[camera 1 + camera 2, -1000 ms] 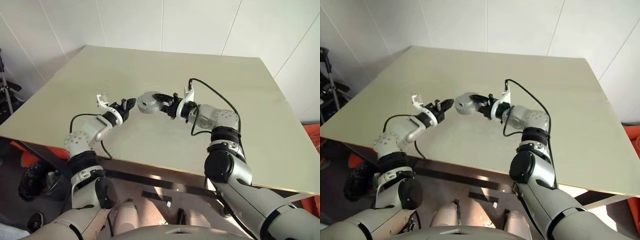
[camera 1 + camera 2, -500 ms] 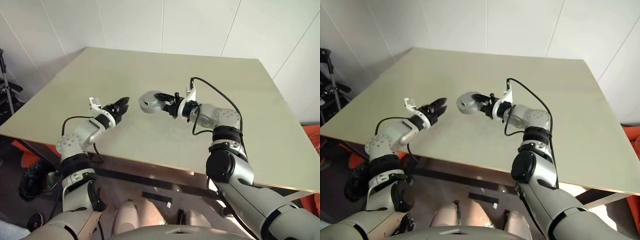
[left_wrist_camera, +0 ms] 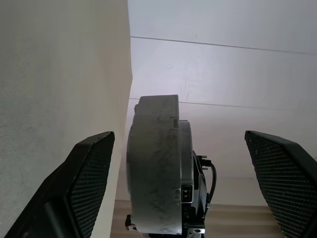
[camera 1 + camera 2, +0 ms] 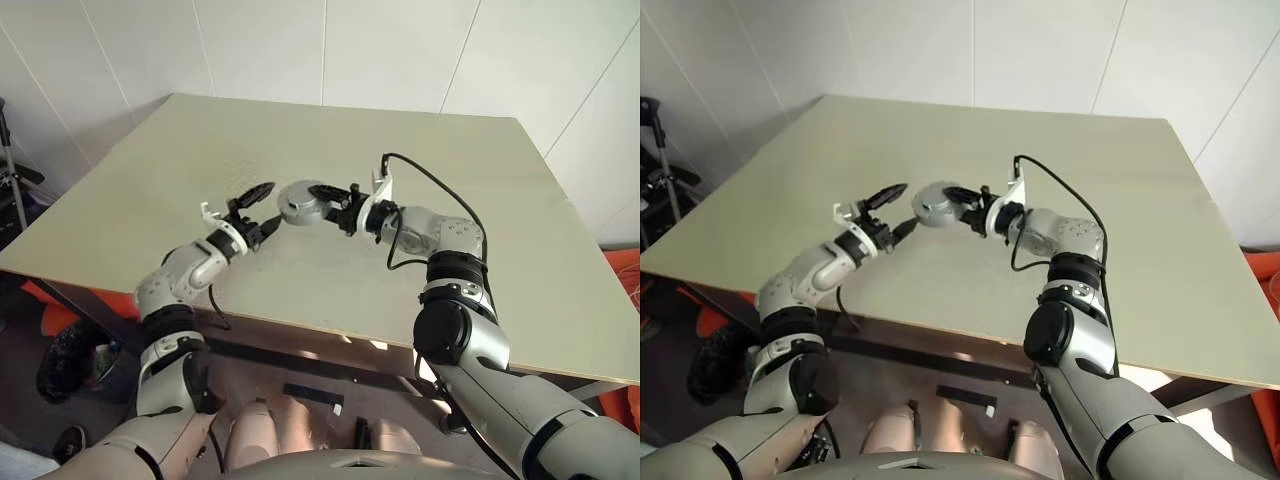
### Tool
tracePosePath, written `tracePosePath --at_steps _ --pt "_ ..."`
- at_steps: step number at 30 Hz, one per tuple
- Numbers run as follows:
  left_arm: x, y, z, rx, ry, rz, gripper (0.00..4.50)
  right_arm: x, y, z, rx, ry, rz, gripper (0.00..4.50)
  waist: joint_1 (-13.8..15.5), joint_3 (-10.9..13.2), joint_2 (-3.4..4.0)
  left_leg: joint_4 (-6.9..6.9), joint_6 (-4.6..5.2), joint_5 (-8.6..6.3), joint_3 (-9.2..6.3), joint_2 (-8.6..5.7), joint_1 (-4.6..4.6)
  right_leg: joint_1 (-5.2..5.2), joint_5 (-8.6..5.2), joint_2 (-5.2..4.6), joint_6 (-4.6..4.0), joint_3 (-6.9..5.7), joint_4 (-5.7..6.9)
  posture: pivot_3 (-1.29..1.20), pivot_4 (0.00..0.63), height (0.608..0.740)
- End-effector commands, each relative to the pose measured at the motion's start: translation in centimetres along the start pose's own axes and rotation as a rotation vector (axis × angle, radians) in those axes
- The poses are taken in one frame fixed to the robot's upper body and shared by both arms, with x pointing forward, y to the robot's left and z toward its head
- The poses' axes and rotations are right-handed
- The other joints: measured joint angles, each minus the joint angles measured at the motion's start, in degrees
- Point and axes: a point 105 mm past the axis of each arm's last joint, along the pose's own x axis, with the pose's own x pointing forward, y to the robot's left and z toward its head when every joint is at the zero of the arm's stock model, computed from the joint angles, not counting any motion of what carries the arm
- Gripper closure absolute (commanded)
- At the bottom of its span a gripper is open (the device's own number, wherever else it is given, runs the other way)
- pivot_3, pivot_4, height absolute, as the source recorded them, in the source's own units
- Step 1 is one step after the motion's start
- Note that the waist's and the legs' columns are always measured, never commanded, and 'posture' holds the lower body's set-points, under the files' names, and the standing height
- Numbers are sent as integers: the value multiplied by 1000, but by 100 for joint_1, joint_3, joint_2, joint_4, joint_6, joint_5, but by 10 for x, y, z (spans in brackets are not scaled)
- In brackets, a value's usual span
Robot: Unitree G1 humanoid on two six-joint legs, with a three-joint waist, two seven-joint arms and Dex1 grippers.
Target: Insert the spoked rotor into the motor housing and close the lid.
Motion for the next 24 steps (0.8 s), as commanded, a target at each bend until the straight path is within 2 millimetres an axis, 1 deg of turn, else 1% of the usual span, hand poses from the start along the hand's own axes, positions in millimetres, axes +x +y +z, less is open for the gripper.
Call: tracePosePath --at_steps 1,4,8,12,16,18,24 --pt "5 -22 -9 19 50 -93 17 -3 27 3 -42 -15 102 2479 0 0 0 0 0 0 0 0 0 0 0 0 0 0 0 0 0 740" --pt "6 -27 -14 15 80 -122 17 -2 29 0 -45 0 113 2479 1 0 0 1 0 0 0 0 1 0 0 0 0 0 1 0 0 740" --pt "6 -32 -19 10 111 -145 17 -3 38 -7 -69 36 155 2479 2 0 0 2 0 0 0 0 1 1 0 0 1 0 2 0 0 740" --pt "9 -37 -25 3 138 -168 17 -3 46 -11 -89 47 189 2479 6 0 0 2 0 0 0 0 1 1 1 0 1 0 1 0 0 740" --pt "15 -29 -31 -12 168 -133 17 -4 51 -12 -104 50 209 2479 4 0 0 2 0 0 0 0 1 1 1 0 1 0 1 0 0 740" --pt "17 -27 -32 -13 173 -127 17 -4 52 -12 -105 49 209 2479 4 0 0 2 0 0 0 0 1 1 1 0 1 0 1 0 0 740" --pt "23 -12 -44 -10 236 -57 17 -4 50 -13 -114 50 200 2479 5 0 -1 2 0 0 0 1 1 1 1 0 1 0 1 0 0 740"
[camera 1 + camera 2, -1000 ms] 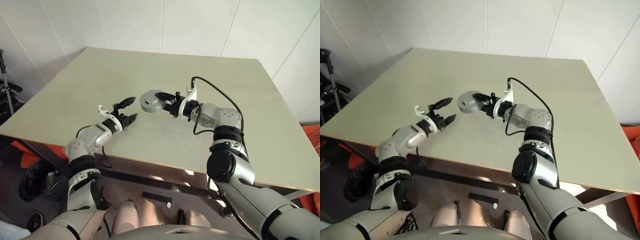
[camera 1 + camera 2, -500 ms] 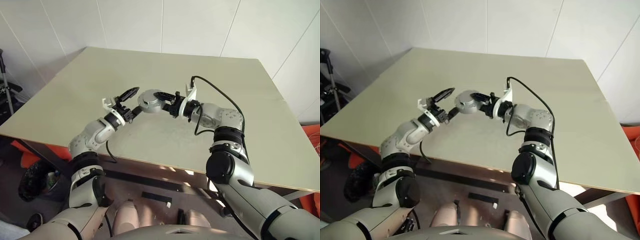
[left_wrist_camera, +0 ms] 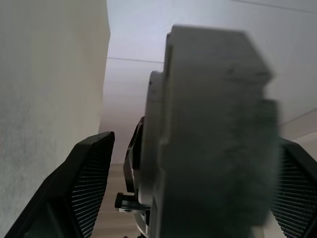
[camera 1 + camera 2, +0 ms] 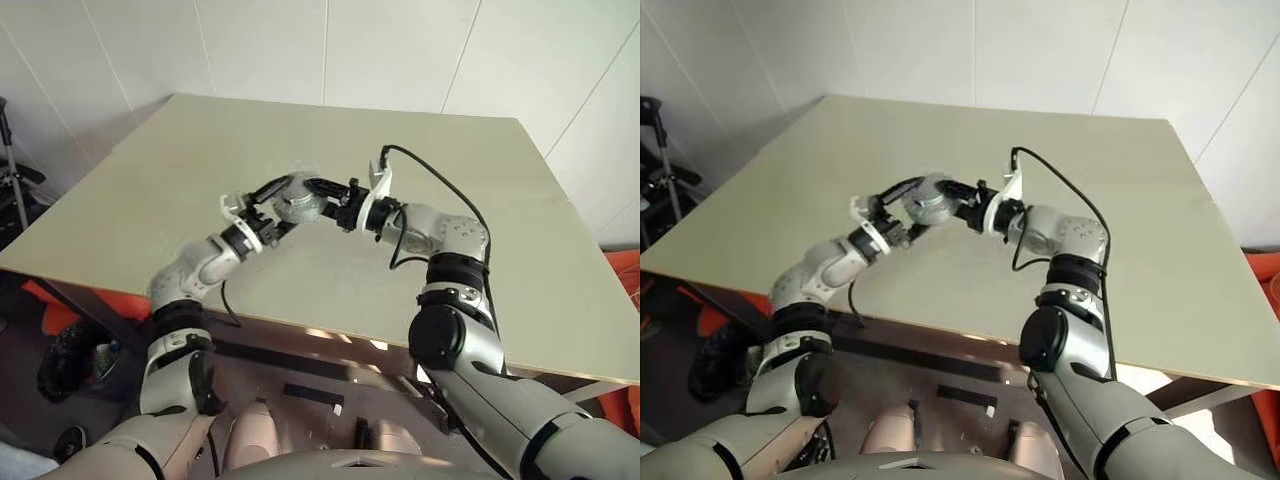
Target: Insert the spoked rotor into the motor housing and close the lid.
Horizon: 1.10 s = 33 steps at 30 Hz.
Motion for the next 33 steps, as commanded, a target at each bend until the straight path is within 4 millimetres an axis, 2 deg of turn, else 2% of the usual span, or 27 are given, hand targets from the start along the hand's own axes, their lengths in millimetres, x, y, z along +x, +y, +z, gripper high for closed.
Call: tracePosePath --at_steps 1,9,18,33 --pt "6 -5 -5 40 52 3 17 -3 27 6 -55 -17 104 2479 2 0 0 0 0 0 0 0 0 0 0 0 0 0 0 0 0 740" --pt "5 -10 3 53 16 -8 17 -4 25 8 -58 -24 93 2479 1 0 0 0 0 0 0 0 0 0 0 0 0 0 0 0 0 740" --pt "-12 -13 13 81 -34 -16 17 -5 20 12 -54 -42 71 2479 1 0 0 0 0 0 0 0 0 0 1 0 0 0 0 0 0 740" --pt "-11 -9 14 106 -52 4 17 -5 17 14 -61 -53 52 2479 3 0 0 1 0 0 0 -1 0 0 0 0 0 0 1 0 0 740"
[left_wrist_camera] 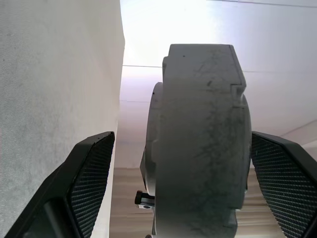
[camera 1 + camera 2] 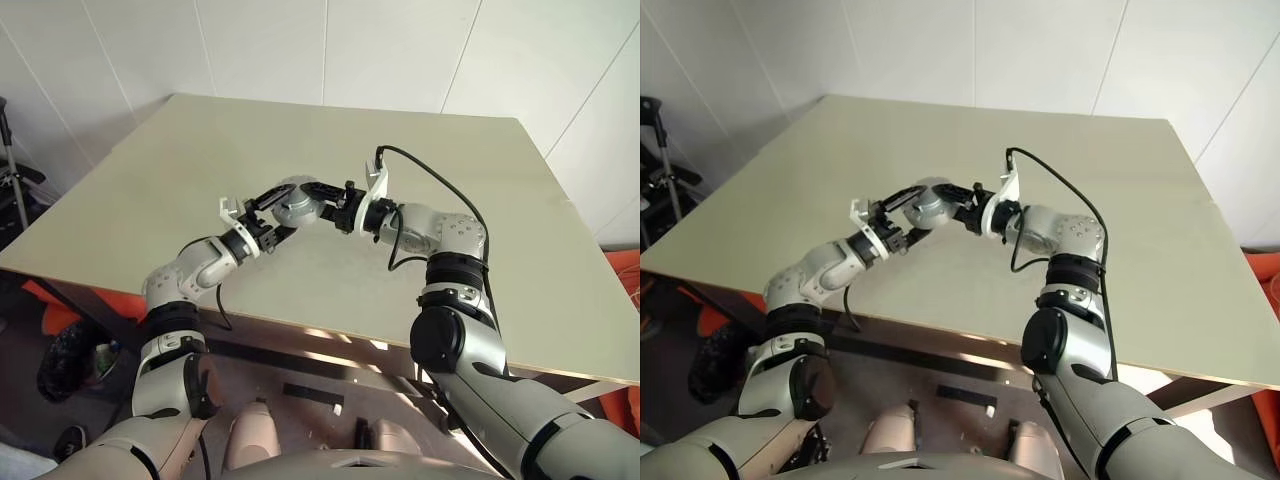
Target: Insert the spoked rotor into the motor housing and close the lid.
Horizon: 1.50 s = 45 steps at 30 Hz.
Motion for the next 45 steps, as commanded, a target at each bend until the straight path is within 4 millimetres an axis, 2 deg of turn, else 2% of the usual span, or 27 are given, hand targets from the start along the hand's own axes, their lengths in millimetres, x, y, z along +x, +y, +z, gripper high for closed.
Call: tracePosePath --at_steps 1,10,13,18,19,40,45 --pt "1 -11 2 35 -6 -38 17 -3 20 10 -28 -38 87 2479 0 0 0 0 0 0 0 0 0 0 0 0 0 0 0 0 0 740" --pt "-1 -9 7 41 -24 -24 17 -3 20 11 -29 -44 86 2479 -2 0 0 0 0 0 0 0 0 0 0 0 0 0 0 0 0 740" --pt "0 -9 7 43 -25 -19 588 -2 22 11 -31 -43 91 2479 -3 0 0 0 0 0 0 0 0 0 0 0 0 0 0 0 0 740" --pt "1 -10 6 43 -20 -23 2179 -3 23 11 -34 -43 95 2479 0 0 0 1 0 0 0 0 0 0 0 0 0 0 1 0 0 740" --pt "1 -10 6 45 -17 -25 2386 -3 23 11 -34 -43 96 2479 0 0 0 1 0 0 0 0 -1 0 0 0 0 0 0 0 0 740" --pt "-1 -16 9 87 -39 -45 2395 -3 17 10 -85 -46 69 2479 -2 0 0 1 0 0 0 0 0 0 0 0 0 0 1 0 0 740" --pt "0 -16 9 91 -41 -42 2395 -3 17 12 -124 -58 59 777 -3 0 0 2 0 0 0 0 0 0 0 0 -1 0 1 0 0 740"
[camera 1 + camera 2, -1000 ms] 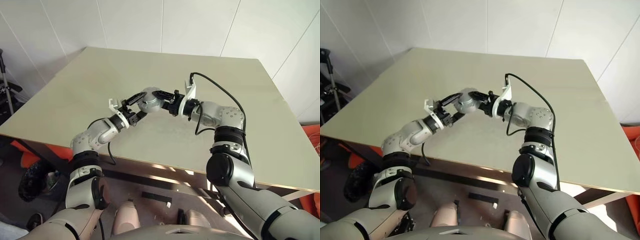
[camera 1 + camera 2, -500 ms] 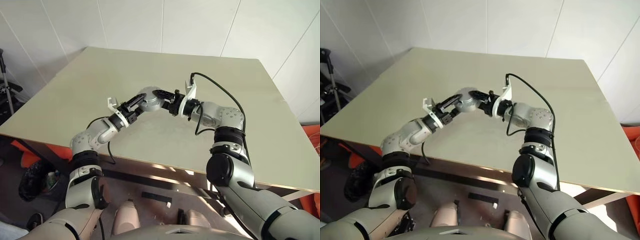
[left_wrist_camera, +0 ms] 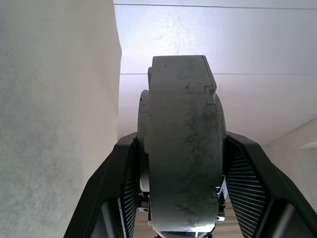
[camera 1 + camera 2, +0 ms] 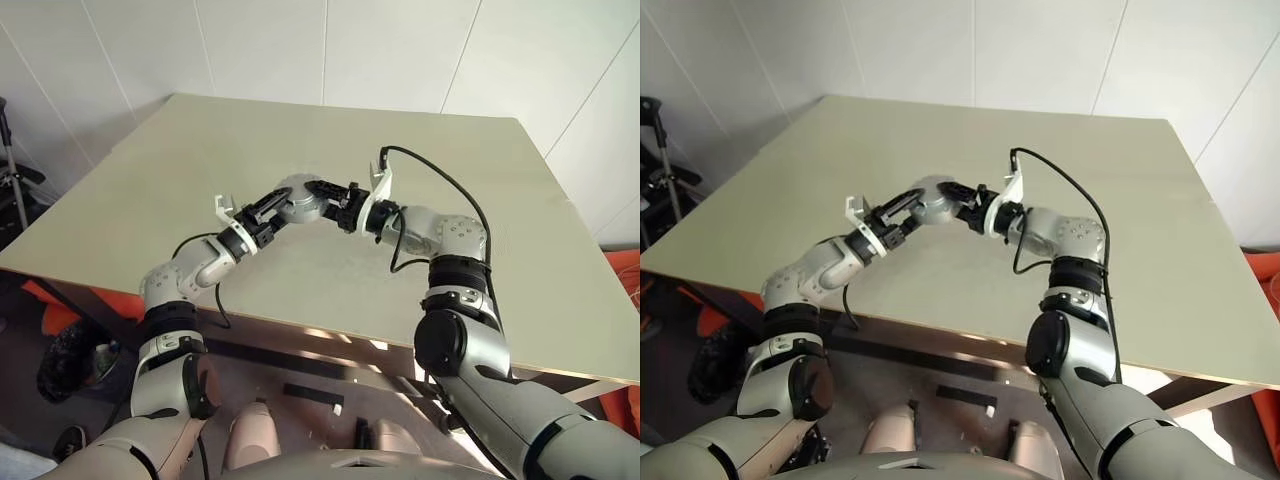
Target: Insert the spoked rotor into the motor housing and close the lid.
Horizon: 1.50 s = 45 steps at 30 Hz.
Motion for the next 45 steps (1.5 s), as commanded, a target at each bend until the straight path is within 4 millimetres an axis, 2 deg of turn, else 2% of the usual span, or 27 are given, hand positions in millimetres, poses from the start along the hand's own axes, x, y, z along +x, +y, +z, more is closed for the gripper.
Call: tracePosePath --at_steps 1,2,3,8,12,17,25,30,34,40,45 --pt "2 -16 3 49 -3 -38 2395 -2 17 11 -79 -51 32 422 0 0 0 0 0 0 0 0 0 0 0 0 0 0 0 0 0 740" --pt "2 -16 3 50 -3 -38 2395 -1 16 13 -85 -65 21 92 0 0 0 0 0 0 0 1 0 0 0 0 0 0 0 0 0 740" --pt "2 -15 3 51 -4 -36 2395 -1 14 15 -90 -78 8 40 1 0 0 0 0 0 0 0 0 0 0 0 0 0 0 0 0 740" --pt "0 -13 7 74 -32 -16 2395 -2 6 22 -139 -124 -38 40 4 0 0 0 0 0 0 0 -1 0 0 0 0 0 0 0 0 740" --pt "-6 -14 23 122 -108 8 2395 -8 -9 33 -214 -177 -128 40 1 0 0 1 0 0 0 0 0 1 0 0 0 0 0 0 0 740" --pt "-22 -8 45 153 -217 56 2395 -17 -7 44 -204 -209 -109 40 -8 0 -1 0 0 0 0 0 0 0 0 1 0 0 0 0 0 740" --pt "-52 -7 66 201 -335 94 2395 -22 -11 43 -200 -201 -114 40 -11 0 -1 0 0 0 0 1 0 0 0 1 0 0 0 0 0 740" --pt "-67 6 78 195 -412 174 2395 -21 -11 44 -196 -201 -116 40 -8 0 -1 4 0 0 0 1 0 1 0 0 0 0 1 0 0 740" --pt "-72 13 82 185 -444 214 2395 -20 -12 43 -194 -198 -118 40 -9 0 -2 5 0 0 0 1 0 3 0 0 0 0 2 0 0 740" --pt "-75 37 82 151 -458 324 2395 -19 -12 43 -188 -197 -116 40 -11 0 -4 4 0 0 -1 1 1 2 0 1 0 0 1 0 0 740" --pt "-76 41 82 151 -459 345 2395 -18 -14 42 -183 -197 -119 40 -11 -2 -7 4 0 0 -1 1 2 3 0 0 0 0 2 0 0 740"
